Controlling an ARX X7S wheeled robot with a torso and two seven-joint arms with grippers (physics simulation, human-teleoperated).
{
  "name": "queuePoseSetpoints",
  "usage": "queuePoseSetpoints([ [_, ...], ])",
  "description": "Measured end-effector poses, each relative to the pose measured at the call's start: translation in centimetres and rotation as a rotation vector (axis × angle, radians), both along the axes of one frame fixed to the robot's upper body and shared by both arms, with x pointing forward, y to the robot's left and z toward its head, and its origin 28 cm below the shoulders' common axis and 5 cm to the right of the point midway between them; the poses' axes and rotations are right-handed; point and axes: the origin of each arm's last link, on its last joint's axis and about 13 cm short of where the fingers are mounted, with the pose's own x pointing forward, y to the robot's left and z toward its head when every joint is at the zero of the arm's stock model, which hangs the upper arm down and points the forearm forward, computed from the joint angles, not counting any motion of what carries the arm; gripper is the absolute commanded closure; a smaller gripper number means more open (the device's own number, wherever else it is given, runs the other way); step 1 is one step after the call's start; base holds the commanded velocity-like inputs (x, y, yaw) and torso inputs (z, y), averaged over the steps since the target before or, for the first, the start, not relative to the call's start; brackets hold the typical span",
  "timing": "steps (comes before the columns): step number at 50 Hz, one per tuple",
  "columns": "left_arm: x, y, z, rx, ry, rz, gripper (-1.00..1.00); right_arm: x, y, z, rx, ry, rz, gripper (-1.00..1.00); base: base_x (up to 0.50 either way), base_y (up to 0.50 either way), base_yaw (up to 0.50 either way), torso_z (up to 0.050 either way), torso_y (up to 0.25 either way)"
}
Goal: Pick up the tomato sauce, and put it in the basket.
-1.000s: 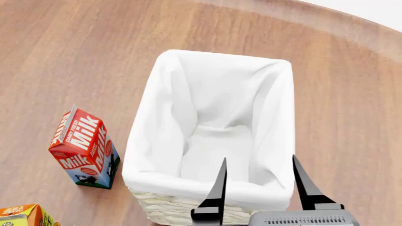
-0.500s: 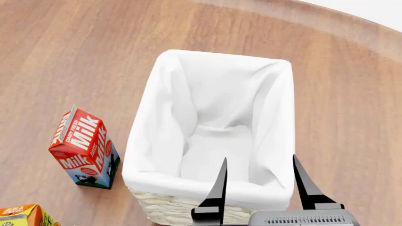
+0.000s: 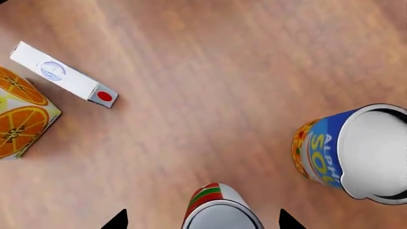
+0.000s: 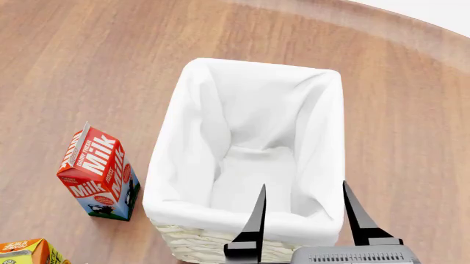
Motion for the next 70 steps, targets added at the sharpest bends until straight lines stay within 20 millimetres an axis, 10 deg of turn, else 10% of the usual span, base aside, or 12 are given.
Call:
queuePoseSetpoints([
  [22, 0.0, 0.0, -1.5, 0.002, 0.039, 0.001, -1.00, 0.0, 0.0, 0.0, -0.002, 0.000, -0.002, -1.00, 0.00, 0.00, 0.00, 0.000, 0.000],
  [23, 0.1, 0.0, -1.5, 0.002, 0.040, 0.001, 1.00, 0.0, 0.0, 0.0, -0.002, 0.000, -0.002, -1.00, 0.00, 0.00, 0.00, 0.000, 0.000],
  [48, 0.4, 0.0, -1.7, 0.016, 0.005, -0.020, 1.00, 0.1, 0.0, -0.1, -0.003, 0.001, -0.006, -1.00, 0.00, 0.00, 0.00, 0.000, 0.000],
  [70, 1.2, -0.1, 2.5, -0.020, -0.151, -0.029, 1.00, 0.1, 0.1, -0.2, -0.005, 0.004, -0.002, -1.00, 0.00, 0.00, 0.00, 0.000, 0.000],
])
